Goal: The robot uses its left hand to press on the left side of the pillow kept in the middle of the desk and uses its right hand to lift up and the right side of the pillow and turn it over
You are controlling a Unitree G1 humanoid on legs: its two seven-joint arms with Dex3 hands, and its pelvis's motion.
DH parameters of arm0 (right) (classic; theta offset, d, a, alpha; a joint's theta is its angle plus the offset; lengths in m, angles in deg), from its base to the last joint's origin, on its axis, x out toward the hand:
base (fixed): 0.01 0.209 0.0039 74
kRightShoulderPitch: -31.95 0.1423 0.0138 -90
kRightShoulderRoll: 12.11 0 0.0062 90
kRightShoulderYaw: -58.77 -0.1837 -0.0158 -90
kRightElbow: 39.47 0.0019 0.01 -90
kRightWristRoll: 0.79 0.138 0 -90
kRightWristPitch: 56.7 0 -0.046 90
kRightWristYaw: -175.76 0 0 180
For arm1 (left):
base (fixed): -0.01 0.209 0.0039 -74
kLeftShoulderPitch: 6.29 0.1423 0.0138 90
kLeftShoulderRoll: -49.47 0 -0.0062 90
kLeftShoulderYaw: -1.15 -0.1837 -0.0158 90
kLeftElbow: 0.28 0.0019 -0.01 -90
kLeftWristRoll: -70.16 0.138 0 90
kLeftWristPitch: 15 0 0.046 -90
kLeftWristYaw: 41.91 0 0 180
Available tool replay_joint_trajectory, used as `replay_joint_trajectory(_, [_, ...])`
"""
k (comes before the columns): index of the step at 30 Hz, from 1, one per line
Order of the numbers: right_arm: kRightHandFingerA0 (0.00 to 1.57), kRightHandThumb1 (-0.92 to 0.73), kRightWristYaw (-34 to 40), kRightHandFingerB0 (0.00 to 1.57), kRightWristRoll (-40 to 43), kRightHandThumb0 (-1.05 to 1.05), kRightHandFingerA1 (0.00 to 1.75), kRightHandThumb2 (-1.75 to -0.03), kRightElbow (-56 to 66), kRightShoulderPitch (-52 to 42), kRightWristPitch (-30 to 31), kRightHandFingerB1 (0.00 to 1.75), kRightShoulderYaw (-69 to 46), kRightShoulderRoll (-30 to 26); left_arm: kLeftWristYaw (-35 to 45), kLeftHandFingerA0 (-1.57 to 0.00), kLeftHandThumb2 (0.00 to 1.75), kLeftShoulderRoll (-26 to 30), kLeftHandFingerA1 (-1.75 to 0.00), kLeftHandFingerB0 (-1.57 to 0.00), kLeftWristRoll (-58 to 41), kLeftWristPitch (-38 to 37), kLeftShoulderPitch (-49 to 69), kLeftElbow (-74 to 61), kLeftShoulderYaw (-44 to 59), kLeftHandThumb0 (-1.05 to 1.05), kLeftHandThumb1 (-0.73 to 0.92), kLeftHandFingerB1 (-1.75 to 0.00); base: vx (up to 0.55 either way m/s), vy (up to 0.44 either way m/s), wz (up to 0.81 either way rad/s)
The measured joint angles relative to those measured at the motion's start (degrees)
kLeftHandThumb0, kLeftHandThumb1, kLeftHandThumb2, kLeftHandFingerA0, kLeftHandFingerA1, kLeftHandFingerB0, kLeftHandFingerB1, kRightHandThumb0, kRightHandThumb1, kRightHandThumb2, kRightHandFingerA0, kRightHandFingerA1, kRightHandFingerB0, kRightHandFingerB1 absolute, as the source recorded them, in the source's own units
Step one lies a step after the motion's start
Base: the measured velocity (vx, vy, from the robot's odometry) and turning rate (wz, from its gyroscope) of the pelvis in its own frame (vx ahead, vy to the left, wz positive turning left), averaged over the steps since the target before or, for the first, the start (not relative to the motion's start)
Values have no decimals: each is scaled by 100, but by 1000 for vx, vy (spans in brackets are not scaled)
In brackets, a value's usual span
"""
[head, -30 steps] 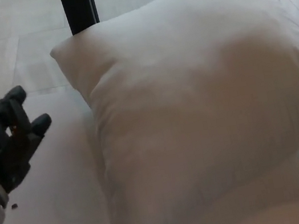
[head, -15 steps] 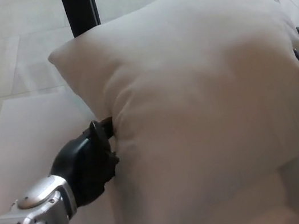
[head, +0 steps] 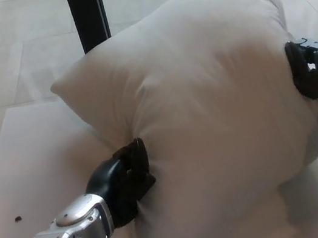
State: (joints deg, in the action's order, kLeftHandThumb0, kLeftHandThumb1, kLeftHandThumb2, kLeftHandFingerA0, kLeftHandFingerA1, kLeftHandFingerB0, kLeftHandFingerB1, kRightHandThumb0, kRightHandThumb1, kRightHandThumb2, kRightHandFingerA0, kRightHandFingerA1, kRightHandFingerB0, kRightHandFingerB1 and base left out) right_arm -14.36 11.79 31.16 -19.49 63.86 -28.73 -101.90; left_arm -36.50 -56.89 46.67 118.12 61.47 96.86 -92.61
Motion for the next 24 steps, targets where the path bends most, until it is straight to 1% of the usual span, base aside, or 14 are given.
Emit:
replay_joint_trajectory(1, [22, -75, 0, 6, -8, -104, 53, -120, 60, 3, 14, 39, 14, 25, -22, 0, 114, -40, -21, 0, 22, -40, 16, 6, 1, -105, 71, -15, 0, 0, 0])
replay_joint_trajectory(7, [22, -76, 9, 10, 43, -105, 54, -120, 645, 12, 301, 41, -100, 568, -480, 0, 90, -457, -6, 0, 423, -539, 202, 74, -73, -98, 53, 0, 0, 0, 0])
replay_joint_trajectory(9, [25, -77, 9, 8, 49, -104, 55, -123, 820, 13, 365, 33, -76, 694, -644, 0, 98, -623, -9, 0, 546, -710, 238, 147, -82, -105, 59, -9, 0, 0, 0])
replay_joint_trajectory(11, [26, -77, 9, 8, 48, -104, 56, -122, 1046, 7, 426, 34, 18, 755, -798, 0, 99, -725, -28, 0, 703, -867, 245, 215, -168, -105, 59, -8, 0, 0, 0])
replay_joint_trajectory(12, [25, -76, 9, 9, 48, -105, 56, -120, 1137, 5, 459, 37, 58, 781, -856, -13, 95, -751, -62, 0, 774, -931, 245, 249, -211, -104, 60, -9, 0, 0, 0])
replay_joint_trajectory(14, [23, -77, 9, 10, 48, -105, 55, -121, 1290, 1, 532, 41, 89, 852, -1023, -1, 78, -842, -40, 0, 934, -1048, 244, 322, -259, -83, 51, 0, 0, 0, 0])
replay_joint_trajectory(15, [23, -72, 9, 10, 48, -101, 56, -118, 1321, -4, 546, 41, 101, 865, -1063, 0, 79, -876, -36, 0, 964, -1078, 247, 339, -259, -97, 48, -6, 0, 0, 0])
replay_joint_trajectory(18, [25, -70, 9, 9, 44, -101, 57, -115, 1438, -23, 597, 42, 179, 887, -1349, -23, 83, -1127, -71, 0, 1129, -1308, 251, 468, -245, -42, 70, 0, 0, 0, 0])
replay_joint_trajectory(19, [23, -90, 9, 15, 42, -105, 50, -69, 1451, -28, 597, 36, 193, 886, -1395, -43, 64, -1154, -96, -27, 1157, -1345, 248, 494, -245, -42, 82, -56, 0, 0, 0])
replay_joint_trajectory(20, [21, -67, 9, 7, 37, -104, 57, -105, 1476, -34, 600, 37, 226, 883, -1494, -45, 96, -1221, -85, -11, 1218, -1422, 242, 549, -245, -80, 56, -57, 0, 0, 0])
replay_joint_trajectory(21, [21, -67, 9, 7, 20, -104, 57, -105, 1492, -32, 599, 37, 289, 866, -1590, -45, 96, -1261, -85, -11, 1296, -1508, 243, 597, -260, -80, 56, -57, 0, 0, 0])
replay_joint_trajectory(22, [23, -55, 9, 10, 7, -84, 59, -96, 1500, -32, 597, 46, 328, 858, -1628, -21, 82, -1269, -73, 0, 1339, -1550, 246, 617, -275, -79, 59, -14, 0, 0, 0])
replay_joint_trajectory(23, [38, -64, 9, 20, -37, -86, 59, -60, 1515, -32, 594, 35, 416, 841, -1704, 0, 95, -1282, -24, 0, 1420, -1642, 252, 664, -318, -98, 54, -17, 0, 0, 0])
replay_joint_trajectory(24, [84, -52, 9, 22, -83, -74, 155, -60, 1518, -31, 587, 41, 470, 830, -1739, 0, 84, -1297, -7, 0, 1462, -1704, 256, 693, -347, -104, 49, 0, 0, 0, 0])
